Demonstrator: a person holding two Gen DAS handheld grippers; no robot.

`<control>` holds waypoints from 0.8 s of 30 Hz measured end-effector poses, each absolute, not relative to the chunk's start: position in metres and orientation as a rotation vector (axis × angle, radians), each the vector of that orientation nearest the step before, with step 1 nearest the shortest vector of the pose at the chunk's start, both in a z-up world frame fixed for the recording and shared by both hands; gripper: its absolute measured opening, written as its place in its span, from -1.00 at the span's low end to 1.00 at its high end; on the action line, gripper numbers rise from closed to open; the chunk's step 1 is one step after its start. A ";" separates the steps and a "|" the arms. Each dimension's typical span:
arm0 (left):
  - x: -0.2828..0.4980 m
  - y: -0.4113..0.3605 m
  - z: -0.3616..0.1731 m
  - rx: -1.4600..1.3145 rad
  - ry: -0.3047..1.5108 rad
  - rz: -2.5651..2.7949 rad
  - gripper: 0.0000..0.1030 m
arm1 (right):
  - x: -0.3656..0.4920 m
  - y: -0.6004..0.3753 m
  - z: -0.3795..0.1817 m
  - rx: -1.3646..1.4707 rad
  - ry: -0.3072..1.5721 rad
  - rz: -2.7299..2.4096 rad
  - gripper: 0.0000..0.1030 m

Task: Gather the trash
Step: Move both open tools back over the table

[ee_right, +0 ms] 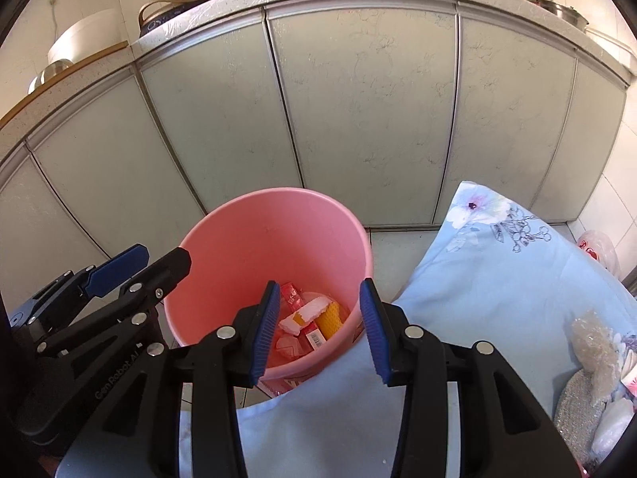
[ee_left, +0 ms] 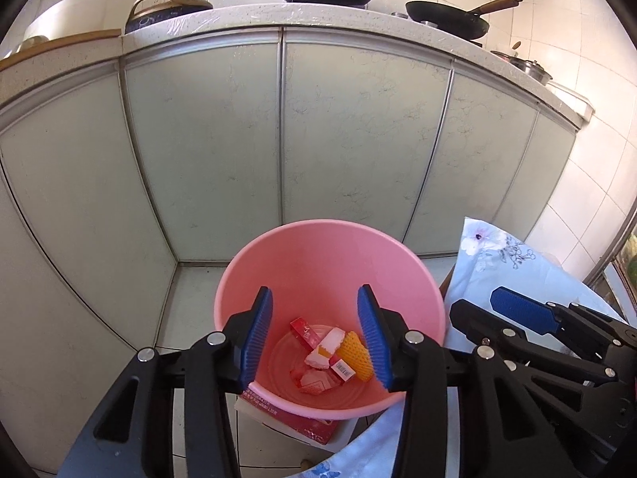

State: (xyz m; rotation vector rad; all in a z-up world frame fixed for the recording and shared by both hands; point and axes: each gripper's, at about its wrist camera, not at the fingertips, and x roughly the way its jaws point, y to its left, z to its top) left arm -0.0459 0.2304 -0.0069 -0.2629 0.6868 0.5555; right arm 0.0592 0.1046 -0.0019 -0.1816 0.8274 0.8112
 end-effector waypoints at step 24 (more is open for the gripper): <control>-0.071 0.158 0.049 -0.151 0.589 0.482 -0.15 | 0.013 0.006 0.032 -0.131 0.730 0.724 0.00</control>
